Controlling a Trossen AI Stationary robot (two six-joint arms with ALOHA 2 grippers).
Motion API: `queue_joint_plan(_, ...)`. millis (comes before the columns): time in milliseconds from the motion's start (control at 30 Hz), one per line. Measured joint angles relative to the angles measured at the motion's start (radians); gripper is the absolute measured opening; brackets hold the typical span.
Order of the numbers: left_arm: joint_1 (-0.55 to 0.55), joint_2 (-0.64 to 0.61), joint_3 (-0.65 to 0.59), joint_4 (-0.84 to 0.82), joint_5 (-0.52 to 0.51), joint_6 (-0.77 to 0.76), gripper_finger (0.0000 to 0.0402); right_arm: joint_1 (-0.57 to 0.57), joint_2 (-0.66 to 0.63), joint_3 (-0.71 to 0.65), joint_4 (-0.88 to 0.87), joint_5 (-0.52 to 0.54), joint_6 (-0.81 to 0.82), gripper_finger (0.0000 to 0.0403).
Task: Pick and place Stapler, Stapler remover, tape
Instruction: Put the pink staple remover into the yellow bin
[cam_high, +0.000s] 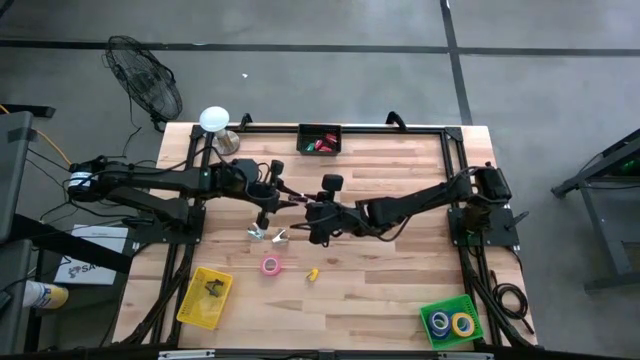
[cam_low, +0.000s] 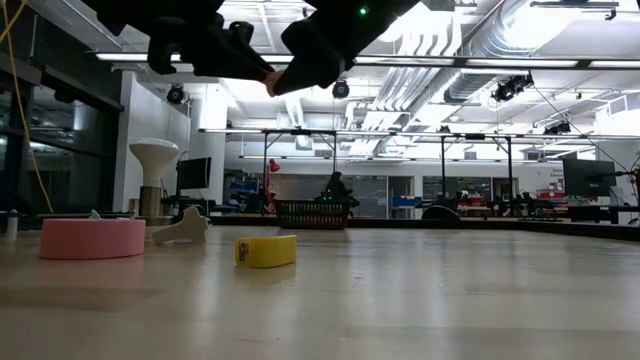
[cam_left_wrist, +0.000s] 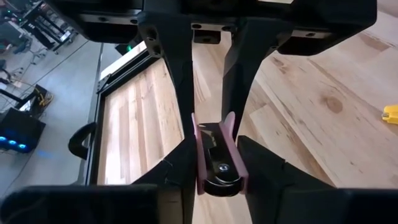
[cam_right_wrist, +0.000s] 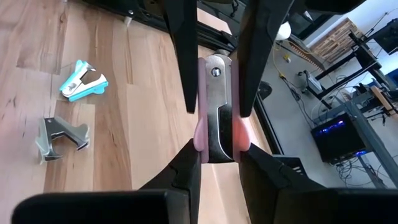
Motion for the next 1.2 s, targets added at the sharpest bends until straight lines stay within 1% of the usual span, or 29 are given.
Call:
queue_joint_plan(100,0.000,0.000,0.001,-0.011,-0.004,0.000,0.0091,0.000,0.001,0.000,0.001,-0.002,0.006,0.0075)
queue_joint_plan(300,0.000,0.000,0.002,-0.019,-0.008,0.002,0.0103,0.000,0.001,0.000,0.008,-0.004,0.003,0.0075)
queue_joint_plan(533,0.000,0.000,0.002,-0.023,-0.009,0.018,0.0089,0.000,0.001,0.000,0.009,-0.011,0.004,0.0076)
queue_joint_plan(600,0.000,0.000,0.002,-0.026,-0.008,0.021,0.0089,0.000,0.001,0.000,0.009,-0.022,0.004,0.0094)
queue_joint_plan(733,0.000,0.002,-0.001,-0.044,-0.008,0.027,0.0090,0.002,0.001,0.000,0.016,-0.023,0.017,0.0154)
queue_joint_plan(833,0.000,0.002,-0.002,-0.058,-0.031,0.032,0.0090,0.007,0.001,0.000,0.009,0.027,0.035,0.0188)
queue_joint_plan(900,0.000,0.002,-0.001,-0.084,-0.055,0.033,0.0090,0.015,0.001,0.000,0.000,0.074,0.037,0.0204)
queue_joint_plan(967,0.000,0.002,-0.003,-0.121,-0.057,0.033,0.0091,0.024,0.000,0.000,-0.005,0.119,0.038,0.0216)
queue_joint_plan(1067,0.000,0.000,0.004,-0.180,-0.011,0.023,0.0091,0.038,0.000,0.000,-0.037,0.199,0.062,0.0225)
queue_joint_plan(1133,0.000,0.000,0.019,-0.277,0.029,0.003,0.0091,0.044,-0.001,0.000,-0.070,0.244,0.084,0.0227)
queue_joint_plan(1200,0.000,0.000,0.038,-0.389,0.056,-0.020,0.0091,0.047,-0.001,0.000,-0.116,0.265,0.117,0.0227)
